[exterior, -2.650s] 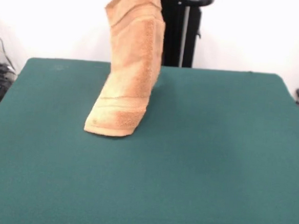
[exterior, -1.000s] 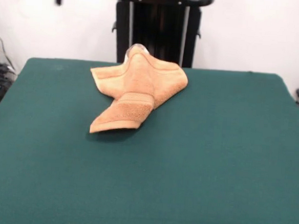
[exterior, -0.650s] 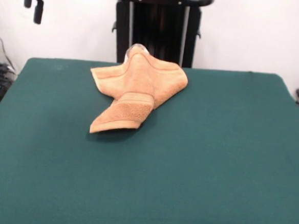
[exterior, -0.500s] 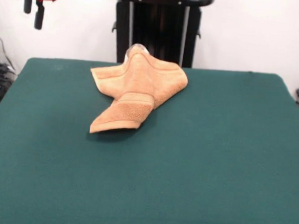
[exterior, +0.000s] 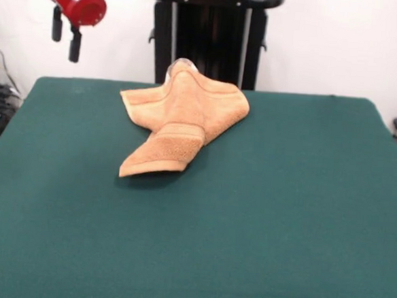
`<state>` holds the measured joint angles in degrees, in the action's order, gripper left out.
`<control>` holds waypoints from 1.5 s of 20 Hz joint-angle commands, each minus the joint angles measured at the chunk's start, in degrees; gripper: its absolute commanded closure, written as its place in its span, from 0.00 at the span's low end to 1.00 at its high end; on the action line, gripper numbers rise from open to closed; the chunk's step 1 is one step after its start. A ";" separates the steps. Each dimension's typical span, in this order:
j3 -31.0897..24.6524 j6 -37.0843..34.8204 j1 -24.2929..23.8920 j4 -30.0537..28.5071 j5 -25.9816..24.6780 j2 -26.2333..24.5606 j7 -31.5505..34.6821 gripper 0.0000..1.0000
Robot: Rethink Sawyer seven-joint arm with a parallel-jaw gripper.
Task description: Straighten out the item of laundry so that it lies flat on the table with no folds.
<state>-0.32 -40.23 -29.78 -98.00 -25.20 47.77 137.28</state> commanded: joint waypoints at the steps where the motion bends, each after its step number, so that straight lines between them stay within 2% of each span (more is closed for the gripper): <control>1: -8.09 3.75 -0.20 -6.46 1.08 -3.74 -6.10 0.00; 7: -10.23 6.98 -3.03 -9.32 2.17 -5.81 -4.95 0.00; 23: -12.55 2.19 -3.76 -12.62 6.57 -6.37 -2.77 0.00; 30: -12.26 7.23 -3.50 -12.67 5.33 -7.96 -0.97 0.00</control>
<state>-7.07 -36.45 -34.62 -106.11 -21.71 41.35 137.28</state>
